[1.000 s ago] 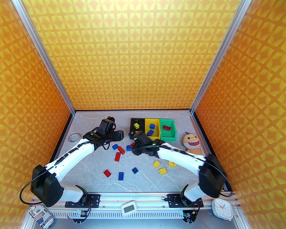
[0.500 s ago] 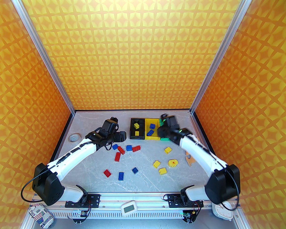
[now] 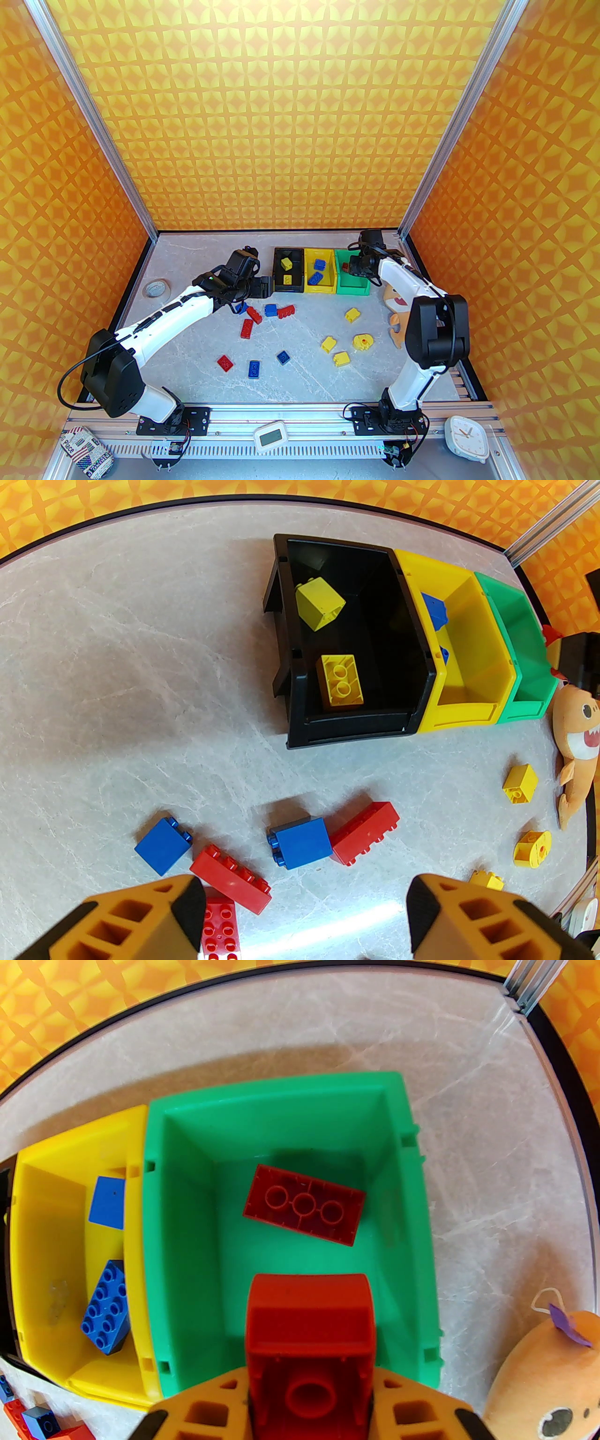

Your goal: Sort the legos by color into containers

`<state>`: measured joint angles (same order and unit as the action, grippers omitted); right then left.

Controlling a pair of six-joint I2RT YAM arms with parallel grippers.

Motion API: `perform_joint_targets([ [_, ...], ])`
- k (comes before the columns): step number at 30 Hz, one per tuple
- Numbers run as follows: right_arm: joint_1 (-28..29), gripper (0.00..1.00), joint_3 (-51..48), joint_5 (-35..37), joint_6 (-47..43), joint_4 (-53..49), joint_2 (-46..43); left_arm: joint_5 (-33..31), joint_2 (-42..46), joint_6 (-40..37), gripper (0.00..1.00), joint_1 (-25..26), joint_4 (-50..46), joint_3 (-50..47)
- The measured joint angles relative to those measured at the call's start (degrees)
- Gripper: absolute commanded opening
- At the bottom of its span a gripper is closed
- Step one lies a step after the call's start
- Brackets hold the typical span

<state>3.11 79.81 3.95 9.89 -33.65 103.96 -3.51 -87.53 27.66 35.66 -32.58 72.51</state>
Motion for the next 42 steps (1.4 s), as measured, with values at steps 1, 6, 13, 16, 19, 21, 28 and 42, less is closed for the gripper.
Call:
perform_joint_targets([
  [1, -0.1, 0.29, 0.5, -0.1, -0.1, 0.0, 0.4, 0.0, 0.0, -0.1, 0.75, 0.0, 0.0, 0.0],
  [6, -0.3, 0.49, 3.1, -0.8, -0.4, 0.0, 2.1, 0.0, 0.0, -0.5, 0.76, 0.0, 0.0, 0.1],
  [13, -0.4, 0.56, 4.8, -1.5, -0.6, -0.2, 3.2, 0.0, 0.0, -1.0, 0.77, 0.2, -0.2, 0.2],
  [16, -0.4, 0.56, 4.7, -1.7, -0.6, -0.2, 3.1, 0.0, 0.0, -1.1, 0.78, 0.9, -0.2, 0.2],
  [19, -0.4, 0.56, 3.2, -2.1, -0.5, 0.0, 1.9, 0.0, -0.2, -1.4, 0.78, 1.7, -0.2, 0.2],
  [21, -0.4, 0.56, 1.4, -2.3, -0.5, 0.0, 0.3, 0.0, -0.6, -1.9, 0.78, 2.8, -0.2, 0.2],
  [28, -0.4, 0.57, -6.9, -5.2, 0.8, 2.2, -7.0, 0.7, -3.9, -4.3, 0.78, 10.7, 0.8, 0.2],
  [42, -0.4, 0.57, -17.9, -11.5, 5.1, 6.0, -17.9, 4.4, -23.5, -4.6, 0.77, 26.8, 5.8, 6.5],
])
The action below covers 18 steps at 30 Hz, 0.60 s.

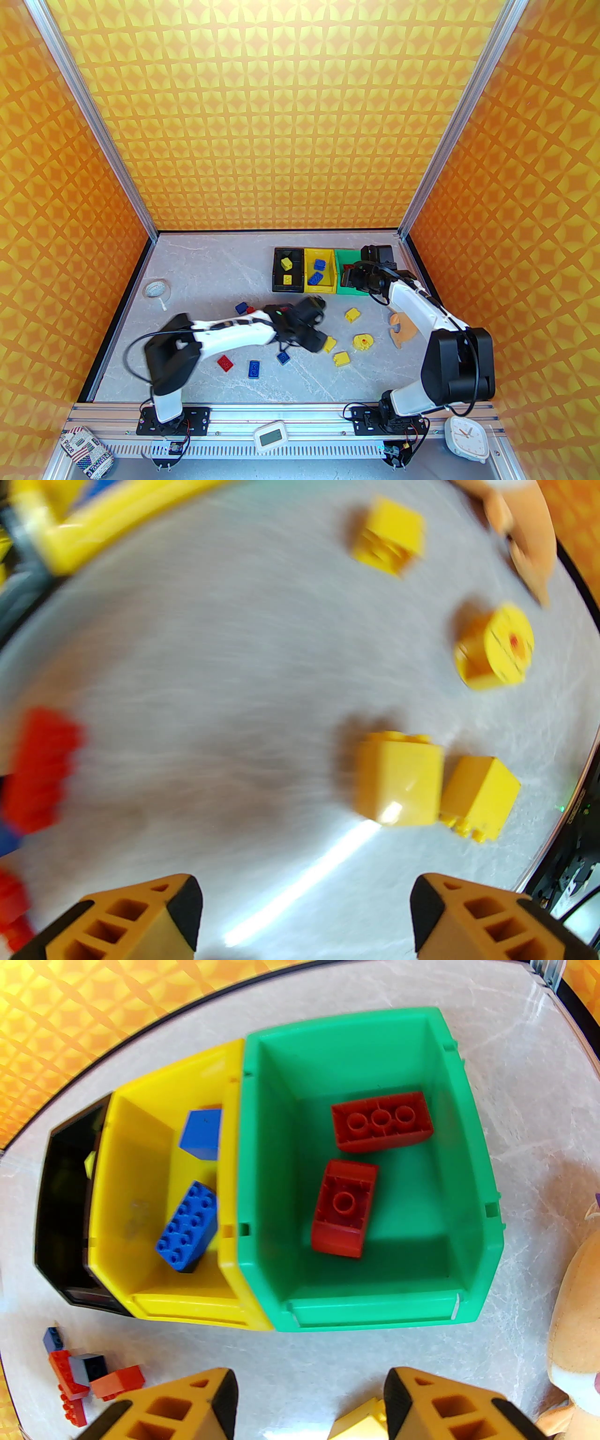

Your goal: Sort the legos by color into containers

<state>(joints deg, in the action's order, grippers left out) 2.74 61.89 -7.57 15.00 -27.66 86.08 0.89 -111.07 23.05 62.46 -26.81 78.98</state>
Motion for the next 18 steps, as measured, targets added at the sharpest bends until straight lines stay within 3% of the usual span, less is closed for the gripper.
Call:
perform_joint_targets([
  [18, 0.0, 0.57, -1.6, -0.1, 0.0, 0.1, -2.8, 1.2, -8.9, 0.0, 0.72, 1.3, -0.4, 8.8],
])
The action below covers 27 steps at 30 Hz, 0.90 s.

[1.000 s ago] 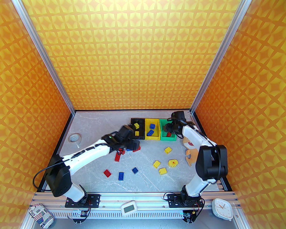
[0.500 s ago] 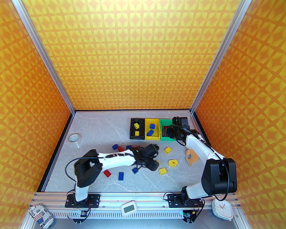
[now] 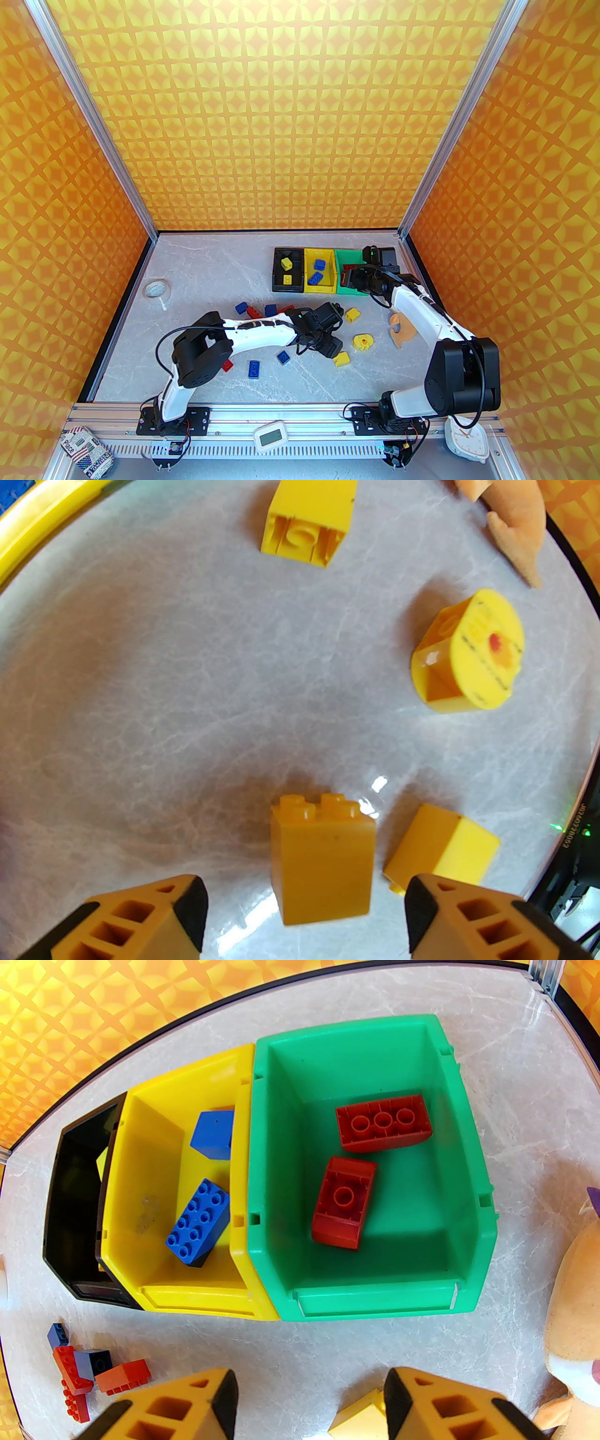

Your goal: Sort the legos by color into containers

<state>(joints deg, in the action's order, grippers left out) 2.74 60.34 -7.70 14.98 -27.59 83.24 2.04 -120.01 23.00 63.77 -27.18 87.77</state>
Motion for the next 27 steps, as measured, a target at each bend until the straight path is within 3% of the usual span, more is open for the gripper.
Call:
perform_joint_targets([
  [13, 0.0, 0.57, -0.7, 0.0, 0.0, -0.3, -1.7, -0.3, -2.3, 0.0, 0.54, 0.0, -2.4, 3.2],
  [21, 0.0, 0.57, -0.7, 0.0, 0.0, -1.0, -2.2, -0.6, -3.1, -0.6, 0.57, 0.0, -4.1, 4.2],
  [27, 0.0, 0.57, -0.7, 0.0, -0.1, -1.3, -2.6, -0.8, -5.0, -0.8, 0.49, 0.0, -4.6, 4.7],
])
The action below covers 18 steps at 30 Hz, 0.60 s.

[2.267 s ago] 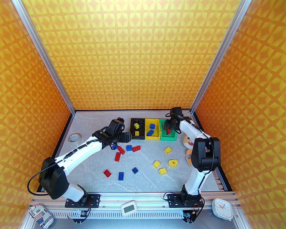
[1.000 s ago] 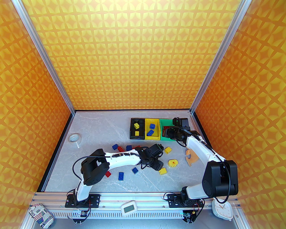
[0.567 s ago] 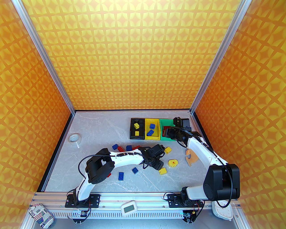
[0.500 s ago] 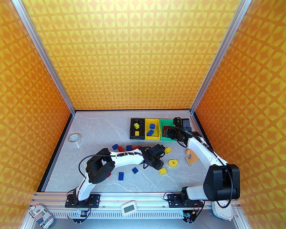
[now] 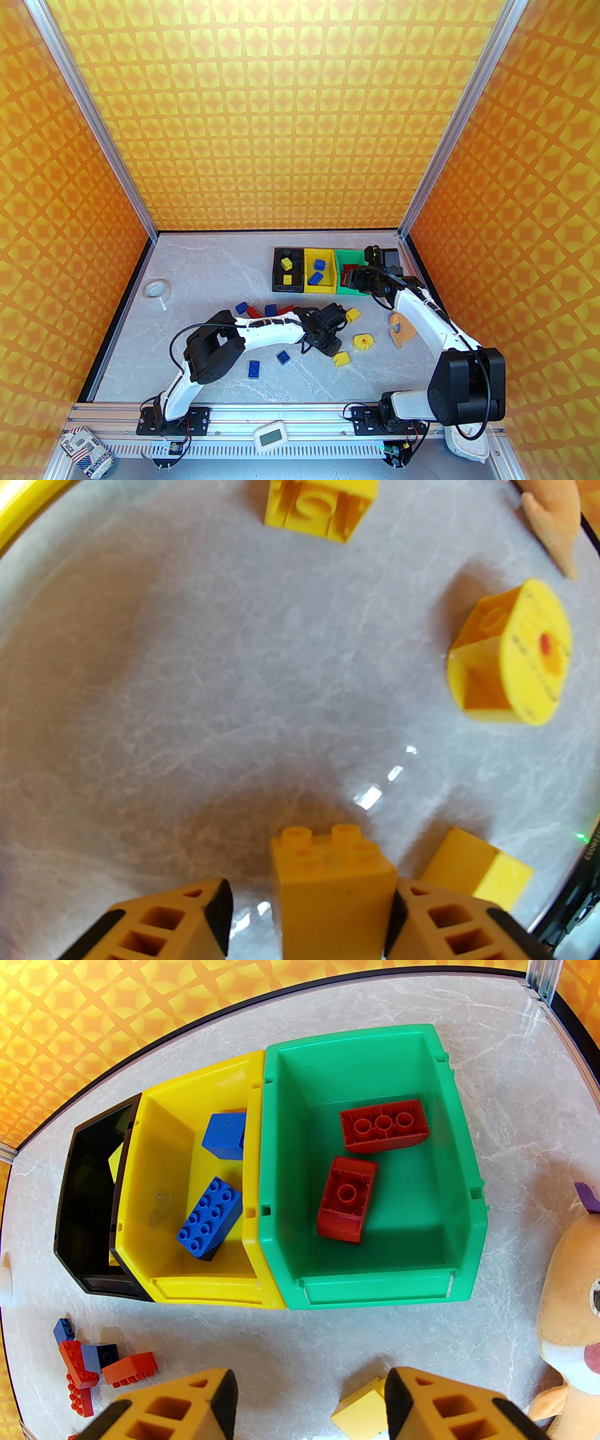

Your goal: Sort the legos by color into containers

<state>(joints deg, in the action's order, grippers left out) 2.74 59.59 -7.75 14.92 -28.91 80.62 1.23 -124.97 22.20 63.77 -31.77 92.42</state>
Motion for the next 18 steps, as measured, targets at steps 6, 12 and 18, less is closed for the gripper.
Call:
perform_joint_targets([
  [6, 0.0, 0.57, 0.0, 0.0, 0.0, 0.0, 0.0, -0.5, -0.2, 0.0, 0.38, -0.1, -0.5, 0.2],
  [12, 0.0, 0.57, 0.0, 0.9, -0.2, -0.6, -0.7, -0.7, 0.0, 1.0, 0.37, -1.7, -2.1, 1.1],
  [18, 0.0, 0.57, -0.3, 2.4, -0.6, -1.3, -3.0, -2.0, 4.1, 1.7, 0.37, -7.7, -5.1, 1.1],
])
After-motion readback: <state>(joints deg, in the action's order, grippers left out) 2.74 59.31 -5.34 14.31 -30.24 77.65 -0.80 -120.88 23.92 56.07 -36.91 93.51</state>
